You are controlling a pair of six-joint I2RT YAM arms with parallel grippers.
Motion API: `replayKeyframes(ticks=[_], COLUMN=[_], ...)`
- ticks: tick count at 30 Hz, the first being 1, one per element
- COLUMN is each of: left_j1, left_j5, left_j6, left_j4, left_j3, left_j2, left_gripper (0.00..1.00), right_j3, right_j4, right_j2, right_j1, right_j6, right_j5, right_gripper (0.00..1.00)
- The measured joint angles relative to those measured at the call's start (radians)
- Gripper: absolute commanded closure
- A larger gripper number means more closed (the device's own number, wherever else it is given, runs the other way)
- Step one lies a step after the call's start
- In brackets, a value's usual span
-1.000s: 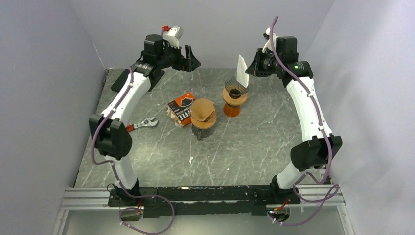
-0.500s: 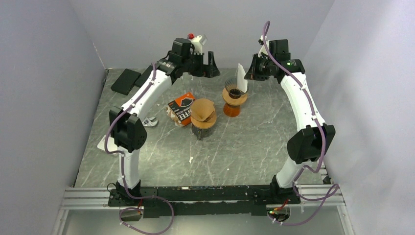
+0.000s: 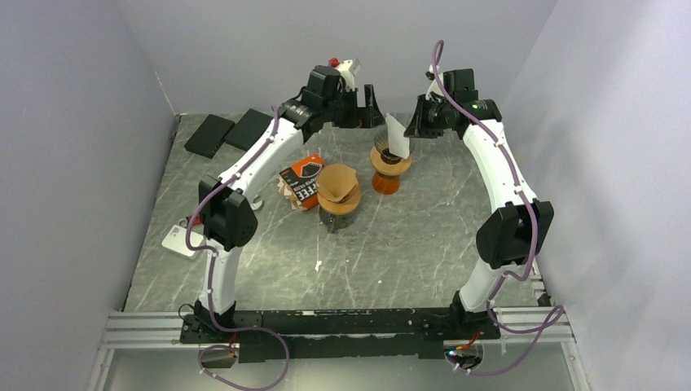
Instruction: Place the coffee filter in the dripper
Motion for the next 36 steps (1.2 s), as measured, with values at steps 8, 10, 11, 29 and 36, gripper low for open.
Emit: replayKeyframes(ticks=[8,10,11,29,36], left_j1=[-0.040,-0.049,-0.049,-0.051,-0.051], left_j5=[-0.032,-0.048,-0.049,-0.041,-0.024], left_j6=[0.005,0.014,0.015,0.077,0.085], left_j4=[-0.008,-0.016,-0.017,-0.028,-0.027], left_j3=[0.042,0.047,0.047,0.049,0.049], left_j2=[0.048,0.062,0.063,0.078,0.078], left_gripper=[0.01,0.07,0.09,0.37,0.36], right_j3=[-0.016,-0.028,-0.028,-0.056,-0.056], right_j4=[0.013,0.019,0.019,0.053,0.061], right_j2=[0.000,0.000,0.000,-0.005,-0.011], right_j1=[0.001,0.002,0.002,0.002,0.003], right_j6=[0.001,0.001,0.001,0.001,-0.001], right_j5=[-0.030,-0.040,-0.040,0.014,0.042], right_gripper=[0.96,0.94,0.93,0.35,0.26])
